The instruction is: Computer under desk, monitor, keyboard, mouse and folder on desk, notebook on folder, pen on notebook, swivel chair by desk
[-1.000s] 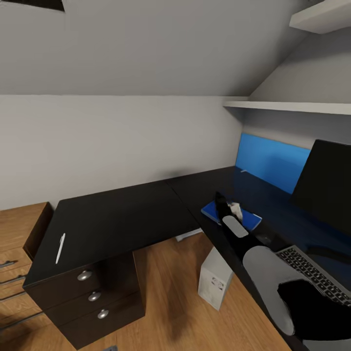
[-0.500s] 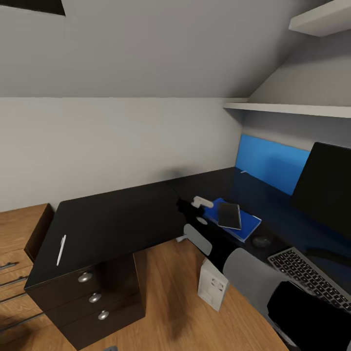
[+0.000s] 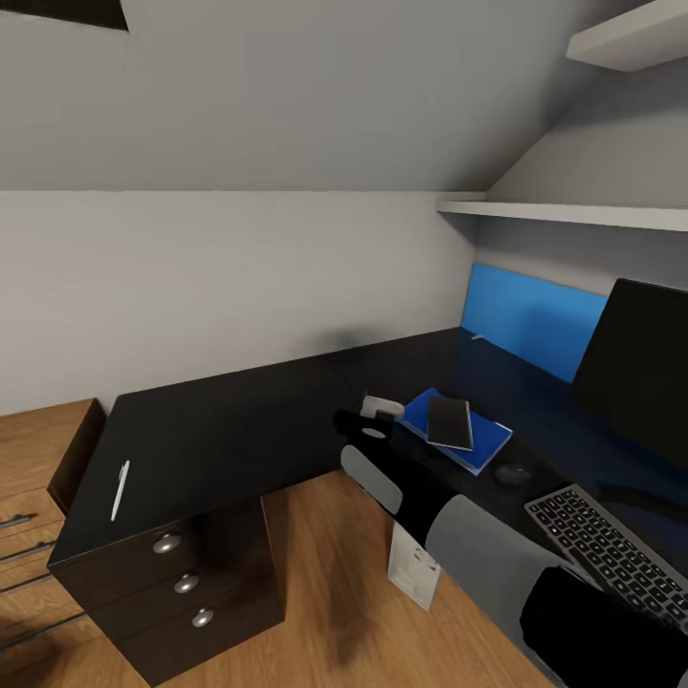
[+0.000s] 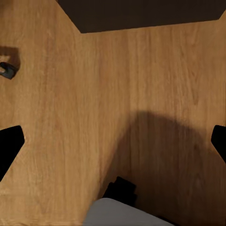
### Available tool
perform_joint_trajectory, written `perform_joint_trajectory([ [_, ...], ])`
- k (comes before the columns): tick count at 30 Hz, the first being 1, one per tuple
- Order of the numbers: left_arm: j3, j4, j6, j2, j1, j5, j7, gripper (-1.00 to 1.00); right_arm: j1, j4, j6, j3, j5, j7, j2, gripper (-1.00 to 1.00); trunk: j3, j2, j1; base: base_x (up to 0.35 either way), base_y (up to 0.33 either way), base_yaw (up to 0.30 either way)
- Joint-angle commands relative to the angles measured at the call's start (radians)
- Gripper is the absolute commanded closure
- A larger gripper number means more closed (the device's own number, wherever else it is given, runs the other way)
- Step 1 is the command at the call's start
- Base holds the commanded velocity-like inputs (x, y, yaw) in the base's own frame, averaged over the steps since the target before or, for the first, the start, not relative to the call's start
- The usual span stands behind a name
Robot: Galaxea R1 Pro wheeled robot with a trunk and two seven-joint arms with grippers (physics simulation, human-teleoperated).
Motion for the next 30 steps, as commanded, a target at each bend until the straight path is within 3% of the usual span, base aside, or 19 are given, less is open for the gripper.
perform_joint_trajectory([
  [1, -0.01, 0.019, -0.008, -0.002, -0.001, 0.01, 0.005, -1.0, 0.004, -0.003, 0.005, 0.002, -0.001, -0.007, 0.0, -1.0, -0.001, -0.001, 0.0, 0.0, 0.0, 0.0],
  [4, -0.011, 0.144, -0.016, -0.032, -0.001, 0.01, 0.004, -1.0, 0.05, -0.017, 0.003, 0.004, 0.001, -0.008, 0.0, -1.0, -0.001, -0.001, 0.0, 0.0, 0.0, 0.032],
  [7, -0.012, 0.203, -0.026, -0.04, -0.001, 0.008, -0.018, -1.0, 0.079, -0.02, 0.002, 0.014, 0.006, -0.009, 0.0, -1.0, -0.001, -0.001, 0.0, 0.0, 0.0, 0.176],
  [13, -0.013, 0.296, -0.214, -0.047, -0.001, 0.01, -0.136, -1.0, 0.092, -0.022, 0.0, 0.064, 0.009, -0.008, 0.0, -1.0, -0.001, -0.001, 0.0, 0.0, 0.0, 0.255],
  [15, -0.013, 0.312, -0.254, -0.055, 0.0, 0.01, -0.157, -1.0, 0.093, -0.02, 0.0, 0.08, 0.009, -0.005, 0.0, -1.0, -0.001, -0.001, 0.0, 0.0, 0.0, 0.274],
  [20, -0.013, 0.316, -0.279, -0.064, 0.0, 0.01, -0.162, -1.0, 0.094, -0.018, 0.001, 0.095, 0.009, -0.001, 0.0, -1.0, -0.003, -0.001, 0.0, 0.0, 0.0, 0.276],
  [24, -0.013, 0.319, -0.35, -0.07, 0.0, 0.01, -0.164, -1.0, 0.094, -0.017, 0.0, 0.148, 0.011, 0.0, 0.0, -1.0, -0.006, -0.001, 0.0, 0.0, 0.0, 0.276],
  [27, -0.013, 0.319, -0.365, -0.073, 0.0, 0.01, -0.165, -1.0, 0.094, -0.018, -0.001, 0.185, 0.011, -0.001, 0.0, -1.0, -0.008, -0.001, 0.0, 0.0, 0.0, 0.274],
  [30, -0.013, 0.319, -0.368, -0.076, 0.0, 0.01, -0.165, -1.0, 0.094, -0.018, -0.001, 0.198, 0.011, -0.001, 0.0, -1.0, -0.009, -0.001, 0.0, 0.0, 0.0, 0.273],
])
